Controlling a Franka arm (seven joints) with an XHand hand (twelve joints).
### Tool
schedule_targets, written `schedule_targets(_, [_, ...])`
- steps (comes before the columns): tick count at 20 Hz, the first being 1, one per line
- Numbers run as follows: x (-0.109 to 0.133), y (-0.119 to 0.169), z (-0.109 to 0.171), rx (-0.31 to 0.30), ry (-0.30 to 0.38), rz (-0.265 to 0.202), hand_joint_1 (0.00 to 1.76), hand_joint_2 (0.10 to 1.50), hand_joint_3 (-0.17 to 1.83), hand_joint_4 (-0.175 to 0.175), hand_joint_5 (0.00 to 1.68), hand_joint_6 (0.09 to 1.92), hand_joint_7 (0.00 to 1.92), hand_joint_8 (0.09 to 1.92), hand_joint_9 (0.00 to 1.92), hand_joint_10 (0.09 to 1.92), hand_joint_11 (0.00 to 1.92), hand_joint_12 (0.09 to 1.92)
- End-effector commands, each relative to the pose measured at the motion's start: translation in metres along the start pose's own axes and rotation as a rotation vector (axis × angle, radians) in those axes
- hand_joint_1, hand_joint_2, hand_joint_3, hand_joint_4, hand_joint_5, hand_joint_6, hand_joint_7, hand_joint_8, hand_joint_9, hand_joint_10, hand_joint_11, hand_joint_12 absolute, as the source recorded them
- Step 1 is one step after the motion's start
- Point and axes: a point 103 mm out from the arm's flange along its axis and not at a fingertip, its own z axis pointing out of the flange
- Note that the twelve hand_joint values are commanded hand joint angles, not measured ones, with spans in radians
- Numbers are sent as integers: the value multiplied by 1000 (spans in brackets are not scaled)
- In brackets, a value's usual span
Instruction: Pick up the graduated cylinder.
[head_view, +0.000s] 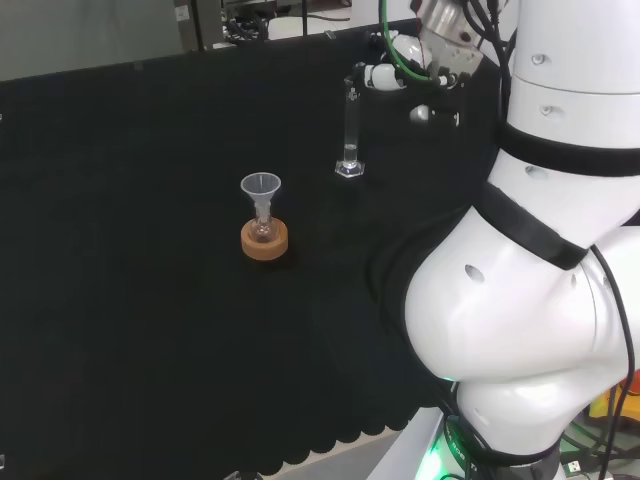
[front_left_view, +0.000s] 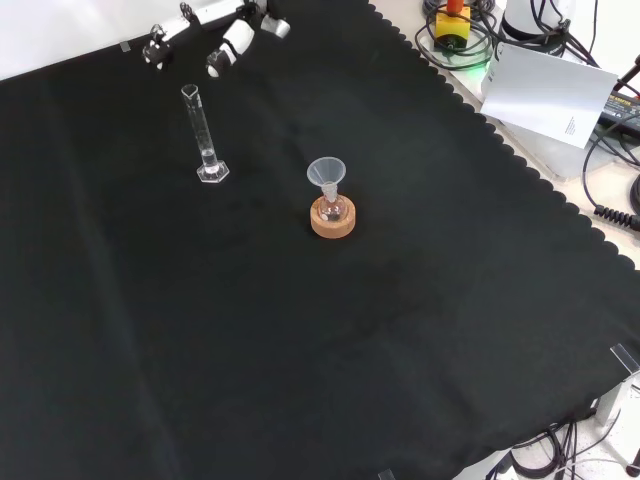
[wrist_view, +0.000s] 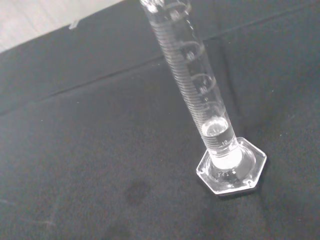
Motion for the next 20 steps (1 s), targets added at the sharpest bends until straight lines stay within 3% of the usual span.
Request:
schedule_targets(1, [-17,5,10,-65,67,-50,403,1157,-63,-24,218,87,71,619,300,703,114,1385])
schedule_targets(6, [-21,3,22,-41,115,-103,415,1144,-72,-18,216,87,90,625,304,696,126,1381])
schedule_targets(14, [-30,4,53,-20,207,-140,466,1117,-97,-17,244,87,156,633,362,676,170,1362])
schedule_targets(18, [-32,8,69,-33,355,-142,720,1087,-121,-22,264,87,172,628,391,665,195,1355])
schedule_targets(20, [-32,10,74,-39,383,-157,812,1075,-149,-27,292,87,193,628,413,651,210,1342])
